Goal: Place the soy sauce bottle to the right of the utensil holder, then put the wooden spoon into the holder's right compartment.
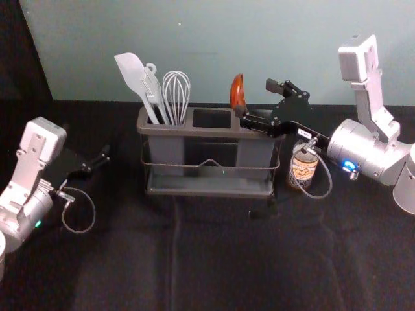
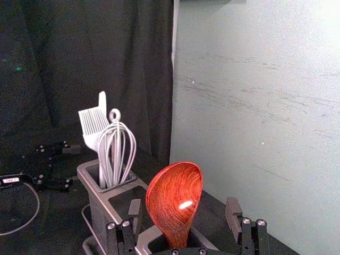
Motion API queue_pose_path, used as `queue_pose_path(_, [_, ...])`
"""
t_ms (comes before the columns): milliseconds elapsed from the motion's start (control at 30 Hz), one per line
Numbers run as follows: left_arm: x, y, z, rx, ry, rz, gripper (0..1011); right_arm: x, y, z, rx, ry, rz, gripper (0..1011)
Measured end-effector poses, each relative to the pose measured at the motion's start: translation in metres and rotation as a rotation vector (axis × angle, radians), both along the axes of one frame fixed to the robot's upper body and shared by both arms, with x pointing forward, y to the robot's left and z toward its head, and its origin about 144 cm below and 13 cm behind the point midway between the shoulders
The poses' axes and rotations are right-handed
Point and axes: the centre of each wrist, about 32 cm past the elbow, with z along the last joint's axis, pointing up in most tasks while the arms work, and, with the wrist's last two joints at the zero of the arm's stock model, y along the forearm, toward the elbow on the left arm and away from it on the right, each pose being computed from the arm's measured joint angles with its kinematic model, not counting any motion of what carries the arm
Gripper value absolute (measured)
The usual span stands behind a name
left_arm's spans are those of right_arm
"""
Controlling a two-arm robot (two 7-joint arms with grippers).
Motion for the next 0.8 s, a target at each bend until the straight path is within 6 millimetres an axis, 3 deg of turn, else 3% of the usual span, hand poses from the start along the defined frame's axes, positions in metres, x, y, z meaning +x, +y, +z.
queue_pose_path(367, [0.000,0.000,0.000,0.000,0.000,0.000,1005,0.000,0.000,0.000,0.000,-0.001,0.000,1003])
queue_pose_path(800, [0.000,0.000,0.000,0.000,0.000,0.000,1005,-0.014,0.003,0.021,0.009,-0.077,-0.011,1002])
